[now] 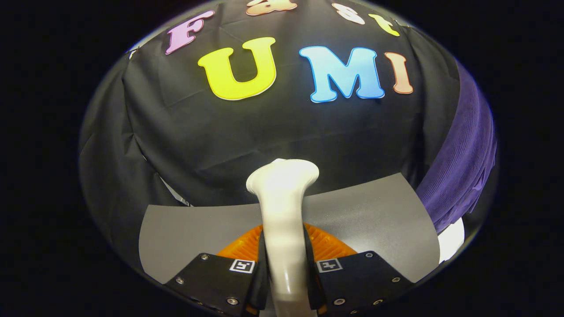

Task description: Iron the clothes twice with a garment steamer, once on the left side and once on the right side.

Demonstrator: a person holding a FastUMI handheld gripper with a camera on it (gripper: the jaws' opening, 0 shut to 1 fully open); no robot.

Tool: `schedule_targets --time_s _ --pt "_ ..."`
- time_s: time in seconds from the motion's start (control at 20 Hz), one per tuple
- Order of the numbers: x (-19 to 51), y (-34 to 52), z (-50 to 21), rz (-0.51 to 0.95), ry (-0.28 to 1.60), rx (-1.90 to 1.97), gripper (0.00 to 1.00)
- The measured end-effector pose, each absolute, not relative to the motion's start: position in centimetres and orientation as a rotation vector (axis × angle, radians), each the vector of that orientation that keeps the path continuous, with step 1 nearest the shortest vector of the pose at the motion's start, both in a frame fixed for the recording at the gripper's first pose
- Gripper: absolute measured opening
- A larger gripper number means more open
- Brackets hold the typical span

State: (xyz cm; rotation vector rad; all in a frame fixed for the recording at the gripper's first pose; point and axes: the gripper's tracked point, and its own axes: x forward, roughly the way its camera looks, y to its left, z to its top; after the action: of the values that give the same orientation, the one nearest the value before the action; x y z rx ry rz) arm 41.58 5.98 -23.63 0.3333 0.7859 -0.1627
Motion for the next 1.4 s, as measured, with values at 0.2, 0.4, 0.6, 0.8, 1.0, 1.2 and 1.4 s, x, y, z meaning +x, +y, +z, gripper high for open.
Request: schedule_targets --time_s 0.2,0.4,0.6,0.8,1.0,1.2,1.4 --pt "38.9 4.6 -20.2 -0.176 0.611 0.375 0.36" --pt "34.9 3.6 -18.9 -0.178 0.553 0.398 0.36" --pt "30.8 2.5 -16.8 -0.136 0.507 0.340 0.36" --pt "26.2 -0.2 -14.0 -0.104 0.435 0.312 0.36" --pt "22.0 -3.6 -11.1 -0.089 0.350 0.307 0.36" --pt "19.2 -6.6 -9.1 -0.094 0.305 0.280 0.36" --pt "17.9 -9.7 -6.1 -0.111 0.234 0.304 0.36"
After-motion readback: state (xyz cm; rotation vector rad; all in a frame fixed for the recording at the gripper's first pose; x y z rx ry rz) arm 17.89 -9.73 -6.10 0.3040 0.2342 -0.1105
